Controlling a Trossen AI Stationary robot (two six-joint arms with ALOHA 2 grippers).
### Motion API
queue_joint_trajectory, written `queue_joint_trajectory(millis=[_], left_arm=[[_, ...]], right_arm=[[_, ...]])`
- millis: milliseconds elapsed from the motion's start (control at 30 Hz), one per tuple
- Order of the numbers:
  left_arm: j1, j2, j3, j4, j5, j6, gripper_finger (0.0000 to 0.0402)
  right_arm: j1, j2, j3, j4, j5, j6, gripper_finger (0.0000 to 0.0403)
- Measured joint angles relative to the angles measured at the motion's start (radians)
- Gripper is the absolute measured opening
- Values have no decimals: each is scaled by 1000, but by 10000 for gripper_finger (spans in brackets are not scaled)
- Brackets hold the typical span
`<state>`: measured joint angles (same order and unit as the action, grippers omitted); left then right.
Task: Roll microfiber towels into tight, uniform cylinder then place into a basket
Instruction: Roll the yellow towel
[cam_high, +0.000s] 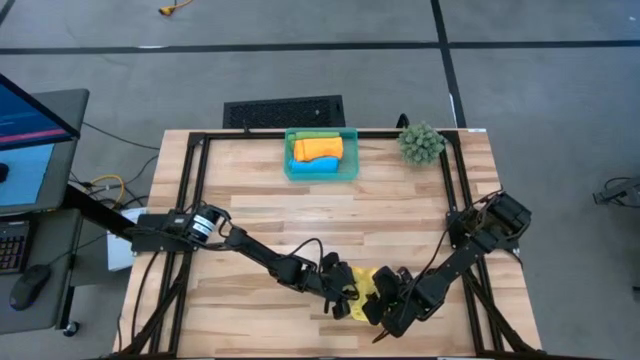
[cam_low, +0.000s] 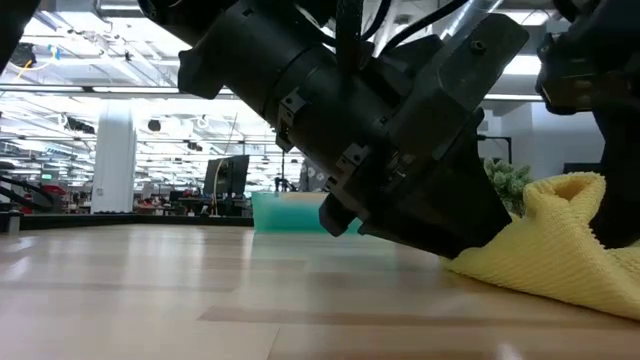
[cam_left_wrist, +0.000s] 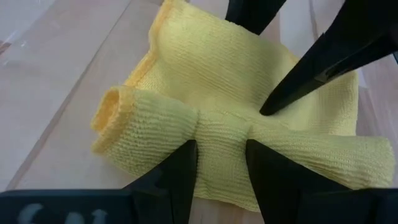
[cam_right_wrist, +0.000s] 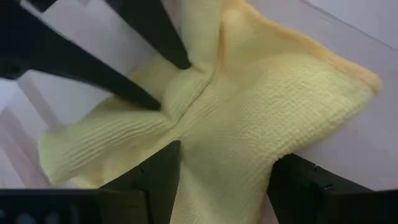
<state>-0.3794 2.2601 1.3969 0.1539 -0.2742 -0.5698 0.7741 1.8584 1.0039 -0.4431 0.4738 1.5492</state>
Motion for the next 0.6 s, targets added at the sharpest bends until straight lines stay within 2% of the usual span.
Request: queue_joint_trajectory(millis=[167,367,467,600], left_arm=[[0,1,0,-5,4,0,137],[0,2,-1,-9,5,3,137],[0,2,-2,-9,6,0,137],[0,3,-2,-9,7,0,137]], right_arm=[[17,-21,0,-23,-5,-12,216],[82,-131,1,-117,59,11,161],[111,-182,1,-121,141,-1,137],[136,-202,3,17,317,-147,111]])
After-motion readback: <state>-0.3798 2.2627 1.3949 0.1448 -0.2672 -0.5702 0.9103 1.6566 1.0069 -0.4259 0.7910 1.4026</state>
